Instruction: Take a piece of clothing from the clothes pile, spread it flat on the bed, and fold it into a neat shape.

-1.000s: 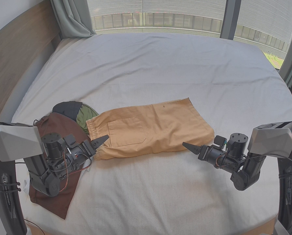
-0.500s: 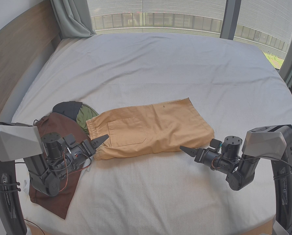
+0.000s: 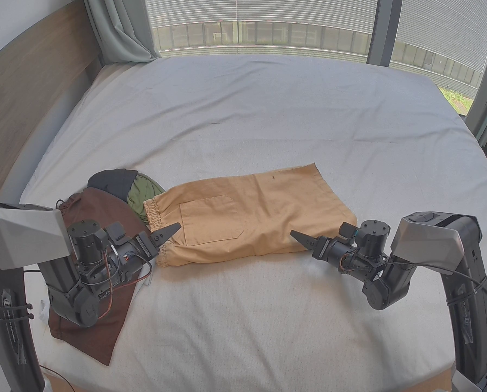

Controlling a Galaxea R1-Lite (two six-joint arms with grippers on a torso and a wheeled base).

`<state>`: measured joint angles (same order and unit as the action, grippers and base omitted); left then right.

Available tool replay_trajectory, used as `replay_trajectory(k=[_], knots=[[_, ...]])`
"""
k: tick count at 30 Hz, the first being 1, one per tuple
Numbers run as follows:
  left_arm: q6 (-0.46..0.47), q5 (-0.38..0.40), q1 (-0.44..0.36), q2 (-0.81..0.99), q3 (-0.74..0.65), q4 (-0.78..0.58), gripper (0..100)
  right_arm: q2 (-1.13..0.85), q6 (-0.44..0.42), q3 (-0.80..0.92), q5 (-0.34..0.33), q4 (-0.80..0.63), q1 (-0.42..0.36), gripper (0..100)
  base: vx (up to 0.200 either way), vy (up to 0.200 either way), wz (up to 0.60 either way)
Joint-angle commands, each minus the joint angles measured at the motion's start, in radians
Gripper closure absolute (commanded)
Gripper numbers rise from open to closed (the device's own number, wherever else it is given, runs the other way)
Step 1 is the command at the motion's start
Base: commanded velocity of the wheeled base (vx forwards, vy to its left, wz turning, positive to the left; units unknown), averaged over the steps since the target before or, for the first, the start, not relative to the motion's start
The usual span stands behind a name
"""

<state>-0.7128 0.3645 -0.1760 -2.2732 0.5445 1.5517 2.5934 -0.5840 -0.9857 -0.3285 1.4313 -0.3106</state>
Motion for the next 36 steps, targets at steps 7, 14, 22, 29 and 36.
replay_trajectory(k=[7, 14, 22, 29, 36], knots=[[-0.001, 0.001, 0.001, 0.008, 0.000, 0.001, 0, 0.028, -0.069, -0.076, 0.023, -0.006, -0.018, 0, 0.000, 0.000, 0.00], [-0.001, 0.001, 0.003, 0.008, 0.000, 0.001, 0, 0.028, -0.069, -0.076, 0.026, -0.006, -0.018, 0, 0.000, 0.000, 0.00], [-0.001, 0.001, 0.003, 0.008, 0.000, 0.001, 0, 0.028, -0.069, -0.076, 0.026, -0.006, -0.018, 0, 0.000, 0.000, 0.00], [-0.001, 0.001, 0.003, 0.008, 0.000, 0.001, 0, 0.030, -0.069, -0.076, 0.026, -0.008, -0.018, 0, 0.000, 0.000, 0.00], [-0.001, 0.002, 0.001, 0.008, 0.000, 0.001, 0, 0.030, -0.071, -0.083, 0.026, -0.008, -0.028, 0, 0.000, 0.000, 0.00]])
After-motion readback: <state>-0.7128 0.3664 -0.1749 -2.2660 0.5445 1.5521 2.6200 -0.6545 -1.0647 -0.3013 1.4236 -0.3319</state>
